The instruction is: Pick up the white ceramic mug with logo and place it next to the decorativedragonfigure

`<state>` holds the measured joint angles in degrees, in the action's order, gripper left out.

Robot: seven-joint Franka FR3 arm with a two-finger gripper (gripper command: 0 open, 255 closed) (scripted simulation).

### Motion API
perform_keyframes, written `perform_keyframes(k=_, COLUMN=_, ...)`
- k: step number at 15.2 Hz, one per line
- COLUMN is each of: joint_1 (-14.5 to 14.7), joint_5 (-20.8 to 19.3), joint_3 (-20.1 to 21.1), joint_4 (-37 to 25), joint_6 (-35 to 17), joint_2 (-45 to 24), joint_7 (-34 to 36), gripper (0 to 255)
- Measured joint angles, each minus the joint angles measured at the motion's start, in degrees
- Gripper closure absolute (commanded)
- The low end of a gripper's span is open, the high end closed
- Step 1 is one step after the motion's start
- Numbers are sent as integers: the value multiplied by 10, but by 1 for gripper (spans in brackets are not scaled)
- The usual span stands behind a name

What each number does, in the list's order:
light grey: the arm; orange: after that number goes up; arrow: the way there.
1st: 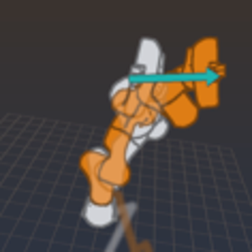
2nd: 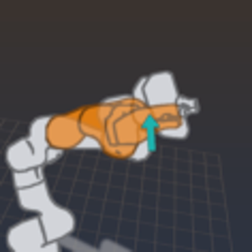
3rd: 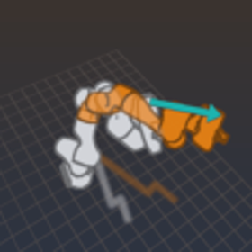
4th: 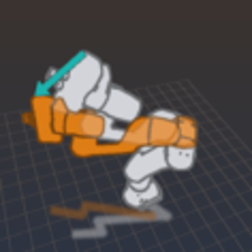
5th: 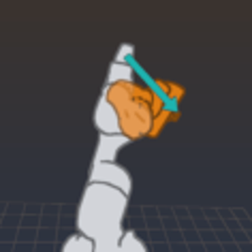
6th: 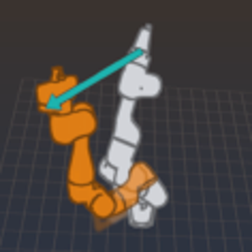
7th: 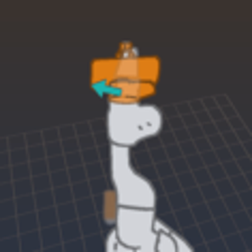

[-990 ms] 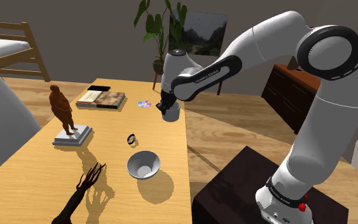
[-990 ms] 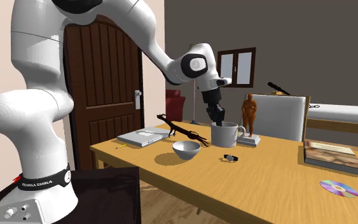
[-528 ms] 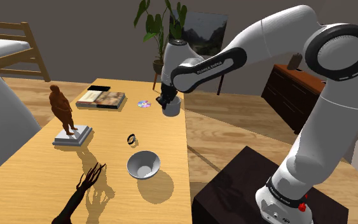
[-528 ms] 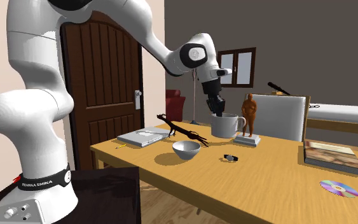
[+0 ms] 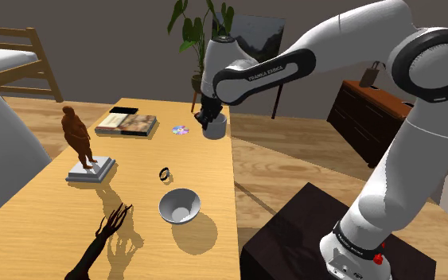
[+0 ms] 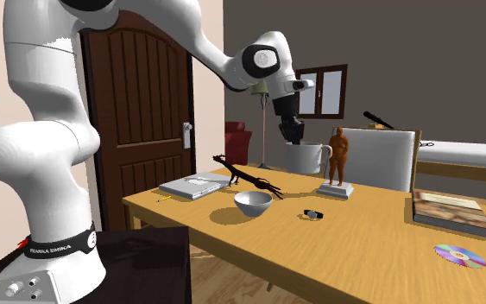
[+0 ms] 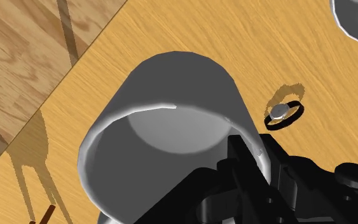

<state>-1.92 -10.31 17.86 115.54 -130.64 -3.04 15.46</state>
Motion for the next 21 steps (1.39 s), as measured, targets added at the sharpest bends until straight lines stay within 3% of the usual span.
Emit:
perform_keyframes(k=12, joint_1=72, joint_5=-4, joint_3=74, joint_4=64, joint_6=20, joint_2=66, joint_7=148, gripper=255)
perform_keyframes(k=21, joint_1=128, joint_5=-28, joint_3=145, joint_4=47, joint_6=51, joint_2=54, joint_7=284, gripper=255)
